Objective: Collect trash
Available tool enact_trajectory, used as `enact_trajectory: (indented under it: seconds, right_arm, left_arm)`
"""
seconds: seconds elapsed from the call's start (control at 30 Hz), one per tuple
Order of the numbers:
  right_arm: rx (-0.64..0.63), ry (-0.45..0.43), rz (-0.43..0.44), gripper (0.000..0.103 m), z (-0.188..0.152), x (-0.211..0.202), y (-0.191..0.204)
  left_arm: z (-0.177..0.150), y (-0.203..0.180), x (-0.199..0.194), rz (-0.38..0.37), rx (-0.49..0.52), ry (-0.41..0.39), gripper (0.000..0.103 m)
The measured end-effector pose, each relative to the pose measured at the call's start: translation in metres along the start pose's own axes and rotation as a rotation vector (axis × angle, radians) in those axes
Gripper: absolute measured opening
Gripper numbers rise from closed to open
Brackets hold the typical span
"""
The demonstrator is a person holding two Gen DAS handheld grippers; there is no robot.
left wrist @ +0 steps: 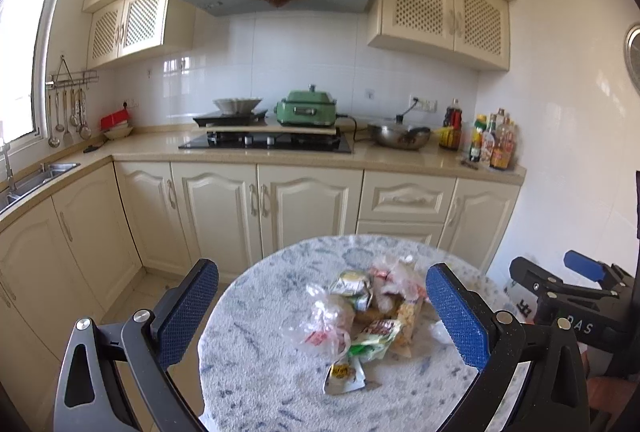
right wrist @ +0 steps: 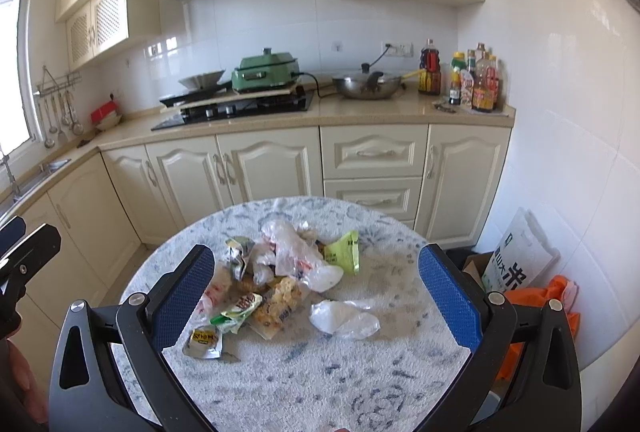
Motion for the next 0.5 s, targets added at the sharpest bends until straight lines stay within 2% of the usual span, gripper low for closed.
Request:
enact_trajectory:
  seconds: [0.23, 0.5]
  right_arm:
    - [-0.039, 0.108, 0.002, 0.103, -0.026, 0.039, 0.008]
    - [-0.084, 0.248, -0.019, 0.1, -0.064, 0.089, 0.01]
  left_arm:
    - [-0.021, 0.022, 0.034, 0.005, -0.044, 0.108, 0.102]
    - [-0.057, 0.038, 0.087, -0.006, -0.074, 0.289, 0.102]
Point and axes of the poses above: each gripper's, at about its wrist camera, not at the fingertips, and x roughly the way its jaws point, y to its left, z to its top, the point moved 3 cm from there along x, roughly the way its jaws point, and after that the axes turned 15 degrees about -z, right-handed, at the moved point
